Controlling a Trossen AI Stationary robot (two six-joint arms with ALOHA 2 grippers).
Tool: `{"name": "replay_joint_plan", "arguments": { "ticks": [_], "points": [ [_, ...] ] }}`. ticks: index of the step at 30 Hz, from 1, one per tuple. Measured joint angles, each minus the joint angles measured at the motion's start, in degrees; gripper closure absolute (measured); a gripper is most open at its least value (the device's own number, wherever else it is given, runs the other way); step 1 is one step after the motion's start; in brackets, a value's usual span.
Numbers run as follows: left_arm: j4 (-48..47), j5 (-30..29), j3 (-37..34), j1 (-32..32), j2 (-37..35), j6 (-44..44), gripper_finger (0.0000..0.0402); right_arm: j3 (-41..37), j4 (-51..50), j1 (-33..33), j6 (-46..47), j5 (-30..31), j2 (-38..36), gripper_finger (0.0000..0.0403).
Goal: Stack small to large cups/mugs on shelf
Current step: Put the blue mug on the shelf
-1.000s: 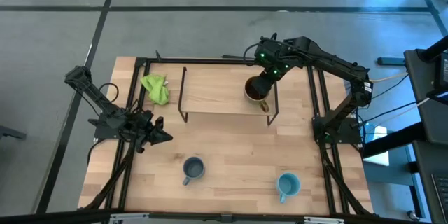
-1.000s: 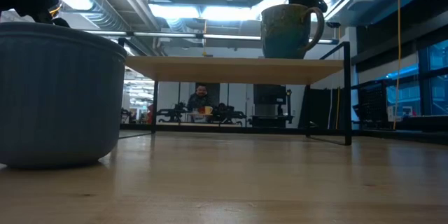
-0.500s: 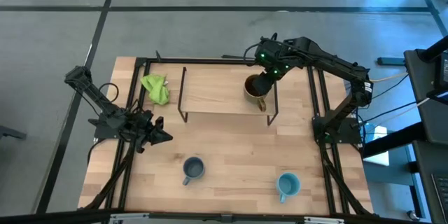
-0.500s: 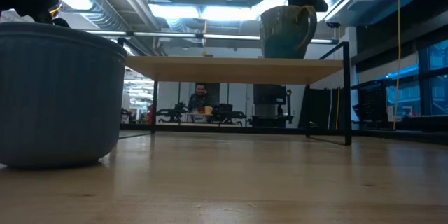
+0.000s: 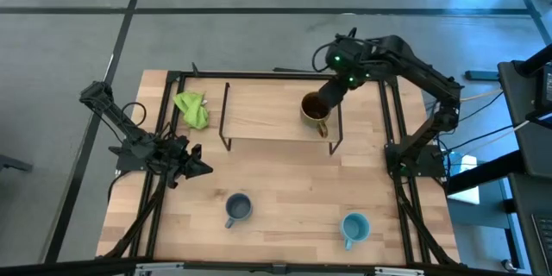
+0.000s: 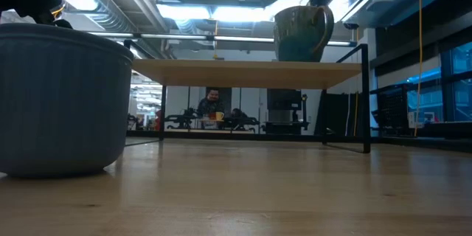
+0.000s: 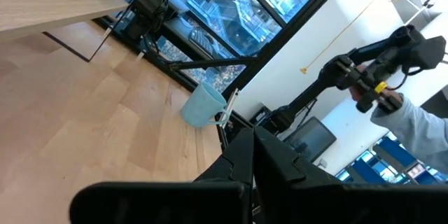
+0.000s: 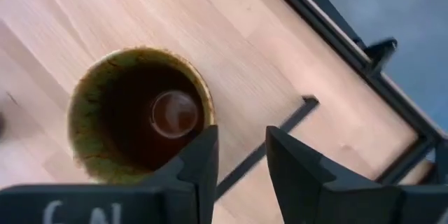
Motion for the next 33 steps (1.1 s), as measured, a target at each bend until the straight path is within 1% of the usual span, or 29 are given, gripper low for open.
{"name": "replay_joint_plan", "arguments": {
  "ticks": [3,7,13,18,25,30,33],
  "points": [
    [0.0,0.0,0.0,0.0,-0.02,0.02,0.0396,1.18,0.17,3.92,2.9,-1.88,-0.59,0.0282],
    [0.0,0.0,0.0,0.0,-0.02,0.07,0.0394,1.58,0.21,12.14,7.32,-4.05,-1.28,0.0282],
    [0.0,1.65,0.0,-0.02,-0.01,0.05,0.04,1.15,0.34,25.24,17.91,-7.02,-1.31,0.0282],
    [0.0,3.88,0.0,-0.02,0.0,0.0,0.0393,-2.85,0.15,35.47,29.06,-10.14,-1.25,0.0282],
    [0.0,10.34,0.0,-0.02,0.0,-0.35,0.0399,-12.23,0.12,48.38,44.32,-17.24,-1.25,0.0282],
    [0.0,11.52,0.0,-0.02,-0.02,-0.33,0.0397,-17.83,0.04,54.72,54.47,-18.68,-1.23,0.0282],
    [-0.01,11.56,0.0,-0.02,-0.01,-0.33,0.0391,-20.07,0.18,57.75,58.63,-20.5,-1.23,0.0282]
  ]
}}
